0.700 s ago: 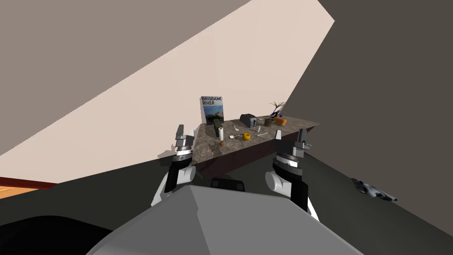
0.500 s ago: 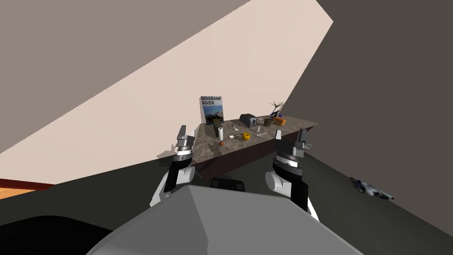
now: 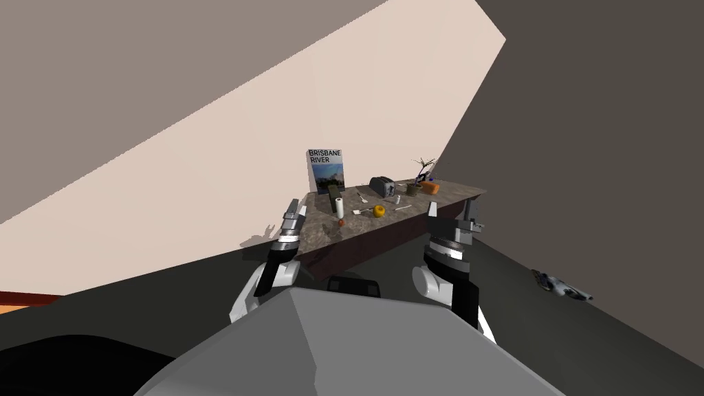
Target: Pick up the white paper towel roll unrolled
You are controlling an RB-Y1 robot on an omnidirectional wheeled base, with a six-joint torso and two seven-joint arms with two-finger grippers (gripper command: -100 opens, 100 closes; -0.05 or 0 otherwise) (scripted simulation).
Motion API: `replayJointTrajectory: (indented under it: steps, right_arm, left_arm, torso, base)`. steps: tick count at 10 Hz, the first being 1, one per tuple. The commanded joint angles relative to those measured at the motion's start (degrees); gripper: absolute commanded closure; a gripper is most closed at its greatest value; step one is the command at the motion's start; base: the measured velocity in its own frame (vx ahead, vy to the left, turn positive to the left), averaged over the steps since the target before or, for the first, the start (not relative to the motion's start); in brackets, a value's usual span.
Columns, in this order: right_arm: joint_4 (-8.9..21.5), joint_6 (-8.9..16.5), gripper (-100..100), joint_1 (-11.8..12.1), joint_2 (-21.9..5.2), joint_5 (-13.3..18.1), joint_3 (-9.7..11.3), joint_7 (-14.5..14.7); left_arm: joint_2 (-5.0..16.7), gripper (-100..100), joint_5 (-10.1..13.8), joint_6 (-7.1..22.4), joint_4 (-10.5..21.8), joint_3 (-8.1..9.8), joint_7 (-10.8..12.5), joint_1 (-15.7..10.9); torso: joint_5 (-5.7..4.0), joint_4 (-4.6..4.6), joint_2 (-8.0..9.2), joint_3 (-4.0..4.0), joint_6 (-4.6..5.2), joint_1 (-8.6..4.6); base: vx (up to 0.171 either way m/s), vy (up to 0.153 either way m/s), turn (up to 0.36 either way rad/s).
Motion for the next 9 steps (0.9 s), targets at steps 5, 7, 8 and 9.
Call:
replayJointTrajectory:
  steps: [5, 7, 8, 9]
  right_arm:
    - [0.00, 0.00, 0, 0.00, 0.00, 0.00, 0.00, 0.00]
    - [0.00, 0.00, 0, 0.00, 0.00, 0.00, 0.00, 0.00]
    - [0.00, 0.00, 0, 0.00, 0.00, 0.00, 0.00, 0.00]
    - [0.00, 0.00, 0, 0.00, 0.00, 0.00, 0.00, 0.00]
  left_arm:
    - [3.60, -100, -5.19, 0.94, 7.45, 0.97, -0.89, -0.40]
    - [4.10, -100, -7.30, 1.28, 10.72, 1.32, -1.82, -0.92]
    - [4.28, -100, -8.38, 1.46, 12.17, 1.50, -2.42, -1.26]
    - [4.44, -100, -9.46, 1.64, 13.85, 1.70, -3.11, -1.66]
  torso:
    - [-0.01, 0.00, 0.00, 0.00, 0.00, -0.04]
    - [-0.02, 0.01, 0.03, 0.02, 0.00, -0.05]
    - [-0.02, 0.01, 0.04, 0.02, -0.01, -0.06]
    - [-0.02, 0.01, 0.01, 0.01, 0.00, -0.06]
  base:
    - [0.002, -0.061, -0.065]
    - [-0.006, -0.065, -0.074]
    - [0.001, -0.066, -0.081]
    - [0.009, -0.066, -0.091]
